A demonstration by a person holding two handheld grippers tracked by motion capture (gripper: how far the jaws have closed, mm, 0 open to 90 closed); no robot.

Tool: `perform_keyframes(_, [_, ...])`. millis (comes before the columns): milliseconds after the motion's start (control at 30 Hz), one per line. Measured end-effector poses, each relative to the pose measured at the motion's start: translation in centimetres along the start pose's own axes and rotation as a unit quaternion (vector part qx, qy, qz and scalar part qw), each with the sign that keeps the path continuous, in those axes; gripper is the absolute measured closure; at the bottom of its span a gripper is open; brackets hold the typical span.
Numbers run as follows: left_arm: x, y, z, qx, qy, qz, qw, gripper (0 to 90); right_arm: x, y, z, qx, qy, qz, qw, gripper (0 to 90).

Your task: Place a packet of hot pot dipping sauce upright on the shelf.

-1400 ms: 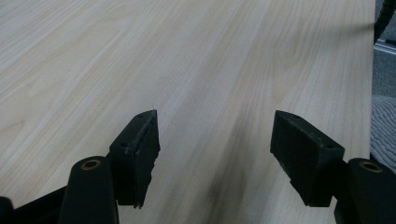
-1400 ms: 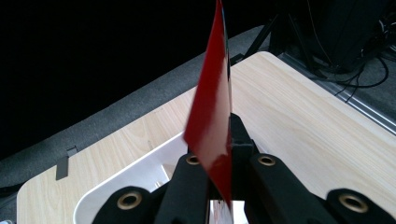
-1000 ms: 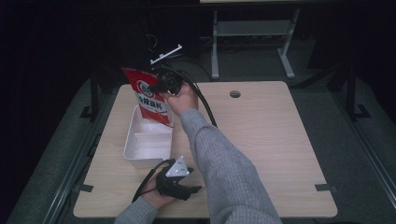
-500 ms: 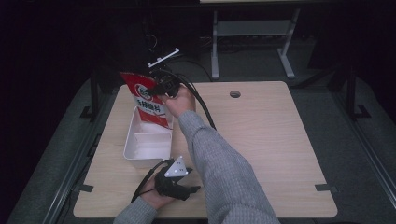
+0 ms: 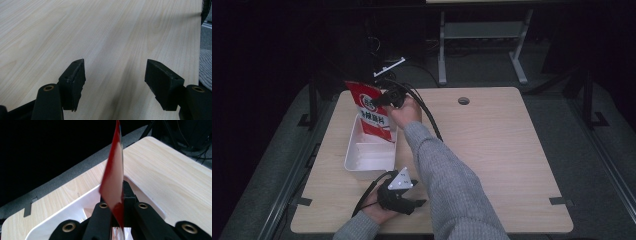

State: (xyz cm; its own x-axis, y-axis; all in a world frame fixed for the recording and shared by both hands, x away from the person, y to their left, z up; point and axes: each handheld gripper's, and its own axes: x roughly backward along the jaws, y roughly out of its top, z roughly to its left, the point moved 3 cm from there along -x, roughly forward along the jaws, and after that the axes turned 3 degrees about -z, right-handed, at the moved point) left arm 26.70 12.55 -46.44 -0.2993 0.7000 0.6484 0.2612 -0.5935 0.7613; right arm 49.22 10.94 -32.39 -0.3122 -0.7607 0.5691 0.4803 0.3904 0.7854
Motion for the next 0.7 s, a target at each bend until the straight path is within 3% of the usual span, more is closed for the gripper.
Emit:
perform_keyframes(167, [0.0,0.0,0.0,0.001,-0.001,-0.001,1.0,32.3,-0.3,-0.3,-0.1,0.005,-0.001,0.02,0.9998,88.0])
perform_keyframes(333, [0.0,0.0,0.0,-0.001,-0.002,0.0,1.0,32.3,0.3,-0.3,-0.5,0.0,-0.005,0.03,0.9995,80.4])
perform_keyframes(700, [0.0,0.0,0.0,0.0,-0.001,0.0,1.0,32.3,1.2,-0.6,-0.9,0.012,-0.019,0.058,0.9981,88.1])
